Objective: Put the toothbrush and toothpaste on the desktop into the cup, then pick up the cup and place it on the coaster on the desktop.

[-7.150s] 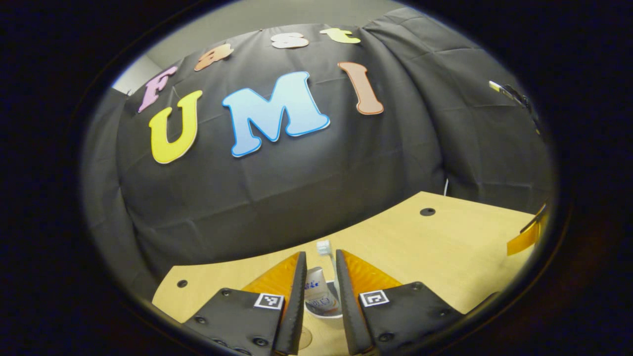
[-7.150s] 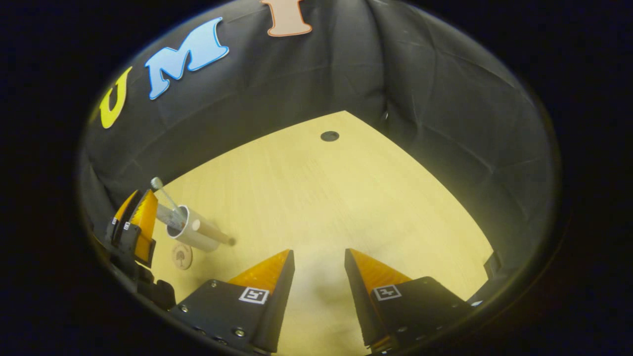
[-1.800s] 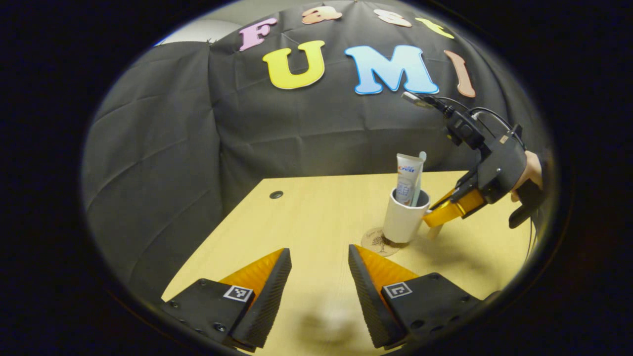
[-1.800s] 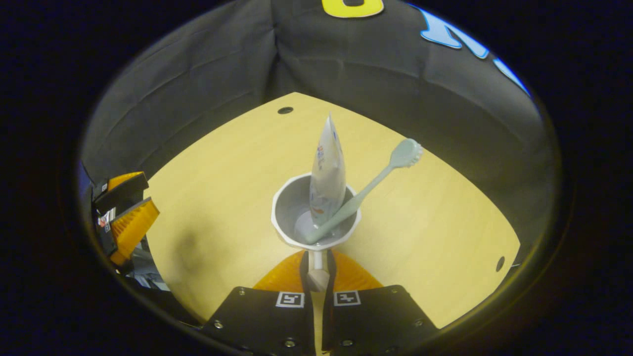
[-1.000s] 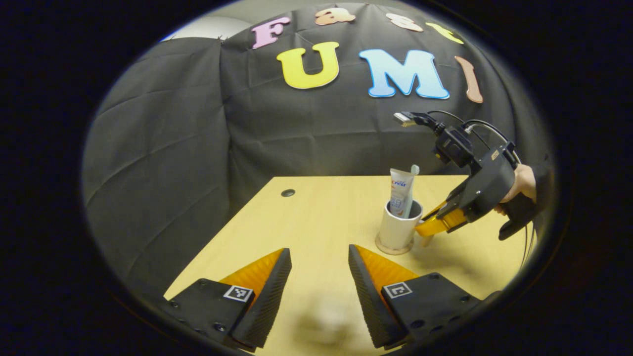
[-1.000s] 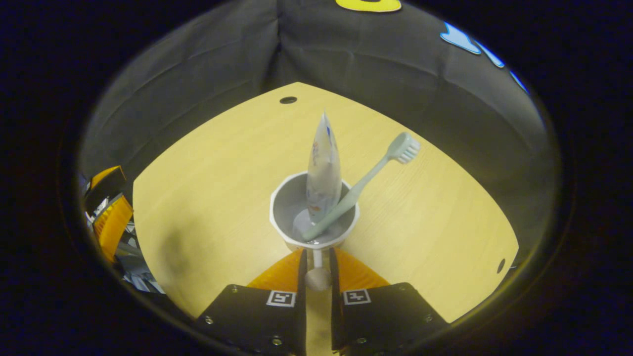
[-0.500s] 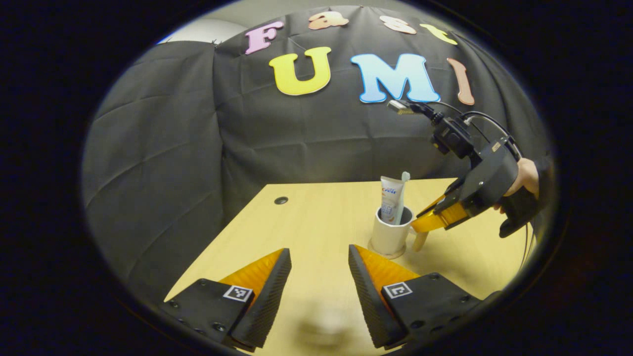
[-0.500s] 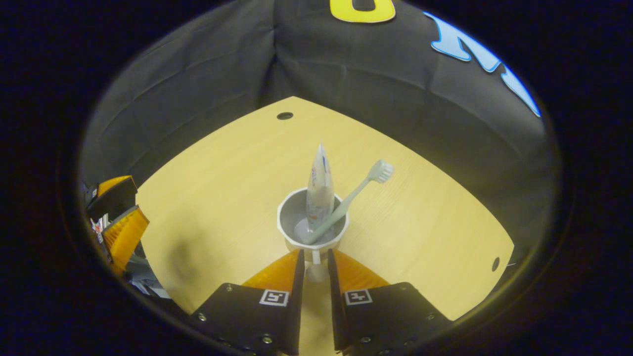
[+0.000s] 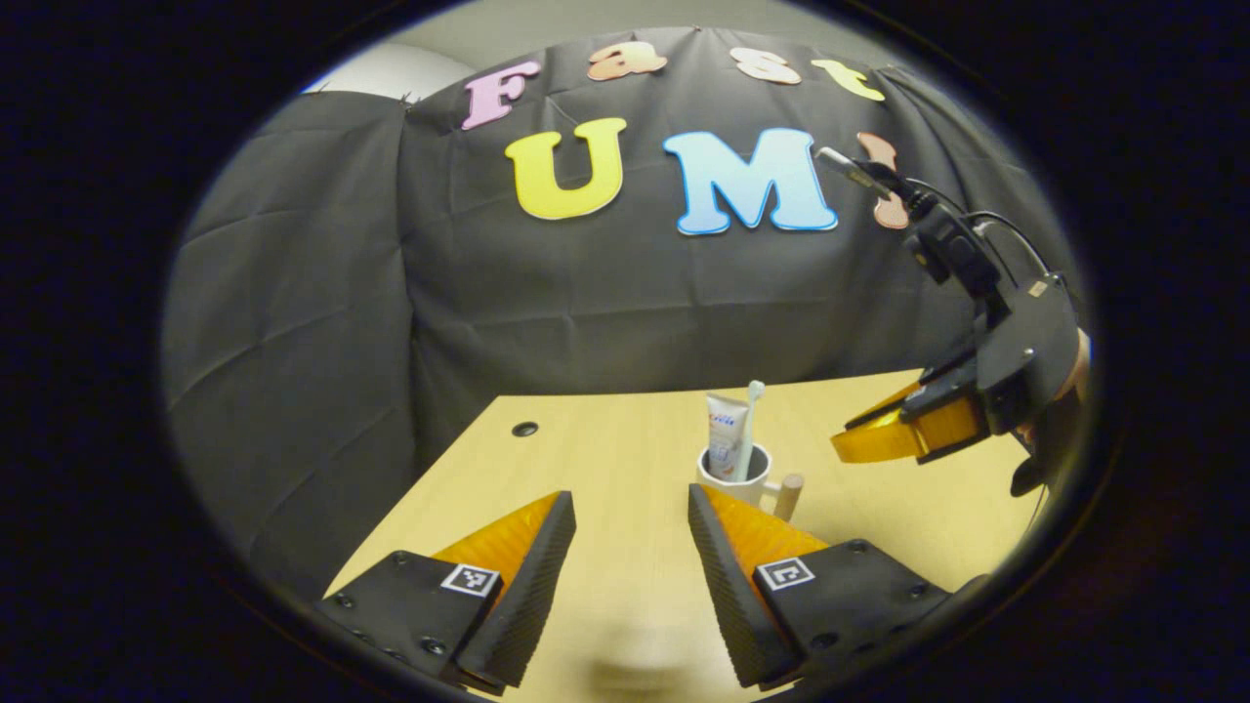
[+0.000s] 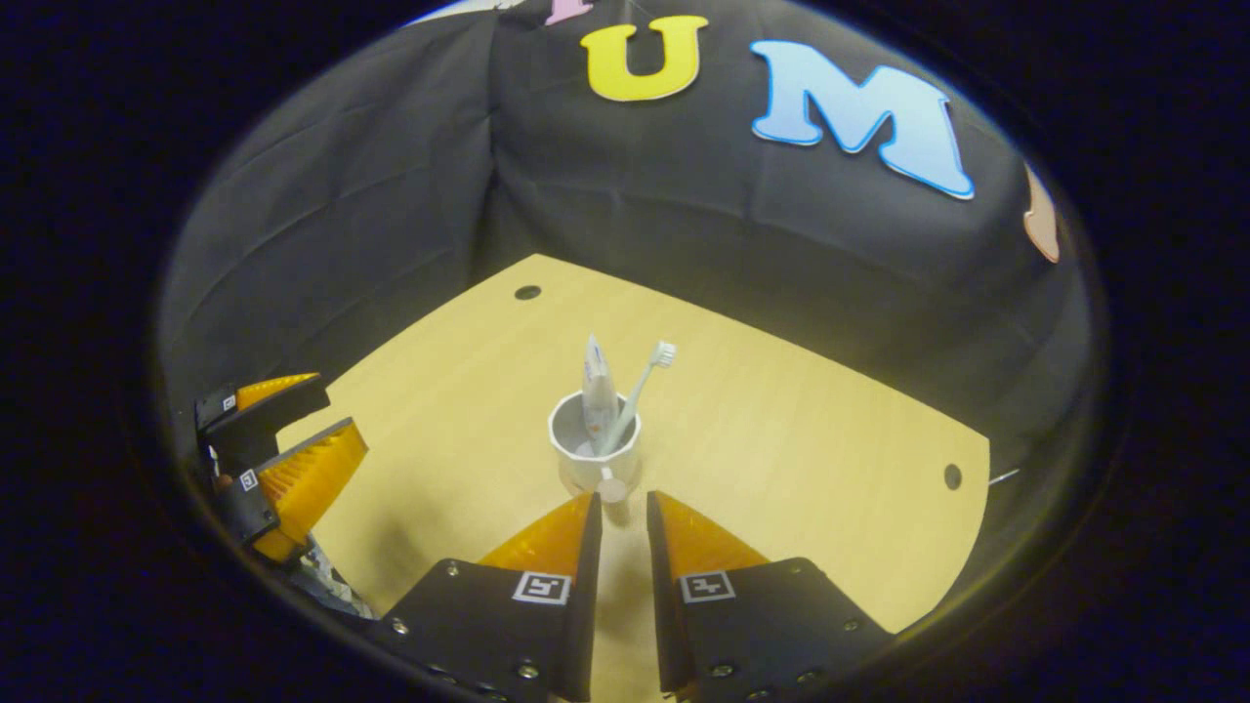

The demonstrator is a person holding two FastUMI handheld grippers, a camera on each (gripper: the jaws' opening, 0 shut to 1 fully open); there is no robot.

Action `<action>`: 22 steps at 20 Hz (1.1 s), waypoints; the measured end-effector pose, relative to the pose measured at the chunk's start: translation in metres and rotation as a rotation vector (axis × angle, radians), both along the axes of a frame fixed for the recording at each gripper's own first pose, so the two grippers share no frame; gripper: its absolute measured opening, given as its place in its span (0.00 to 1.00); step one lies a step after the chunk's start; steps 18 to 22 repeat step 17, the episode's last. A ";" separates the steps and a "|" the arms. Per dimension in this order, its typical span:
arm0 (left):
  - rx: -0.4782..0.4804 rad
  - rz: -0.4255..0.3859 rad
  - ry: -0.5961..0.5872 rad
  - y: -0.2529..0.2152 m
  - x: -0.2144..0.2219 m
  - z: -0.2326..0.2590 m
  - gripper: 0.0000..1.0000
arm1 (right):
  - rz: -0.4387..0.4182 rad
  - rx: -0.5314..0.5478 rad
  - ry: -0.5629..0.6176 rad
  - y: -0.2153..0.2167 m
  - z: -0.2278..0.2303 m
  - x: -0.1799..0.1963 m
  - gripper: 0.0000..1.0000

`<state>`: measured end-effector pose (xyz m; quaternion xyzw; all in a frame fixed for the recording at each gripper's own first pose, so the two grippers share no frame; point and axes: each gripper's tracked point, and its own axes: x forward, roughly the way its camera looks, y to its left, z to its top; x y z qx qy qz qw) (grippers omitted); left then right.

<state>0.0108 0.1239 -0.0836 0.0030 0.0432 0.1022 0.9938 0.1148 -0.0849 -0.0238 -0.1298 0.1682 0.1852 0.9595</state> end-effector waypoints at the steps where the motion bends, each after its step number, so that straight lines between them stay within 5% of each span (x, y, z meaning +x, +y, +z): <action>1: 0.003 -0.009 -0.010 -0.003 0.001 0.007 0.79 | -0.022 0.019 -0.012 -0.006 0.000 -0.009 0.26; 11: 0.027 -0.071 -0.107 -0.030 -0.008 0.057 0.79 | -0.206 0.193 -0.165 -0.045 0.017 -0.064 0.26; 17: 0.060 -0.105 -0.203 -0.052 -0.017 0.092 0.77 | -0.294 0.211 -0.322 -0.062 0.047 -0.087 0.26; 22: 0.060 -0.105 -0.203 -0.052 -0.017 0.092 0.77 | -0.294 0.211 -0.322 -0.062 0.047 -0.087 0.26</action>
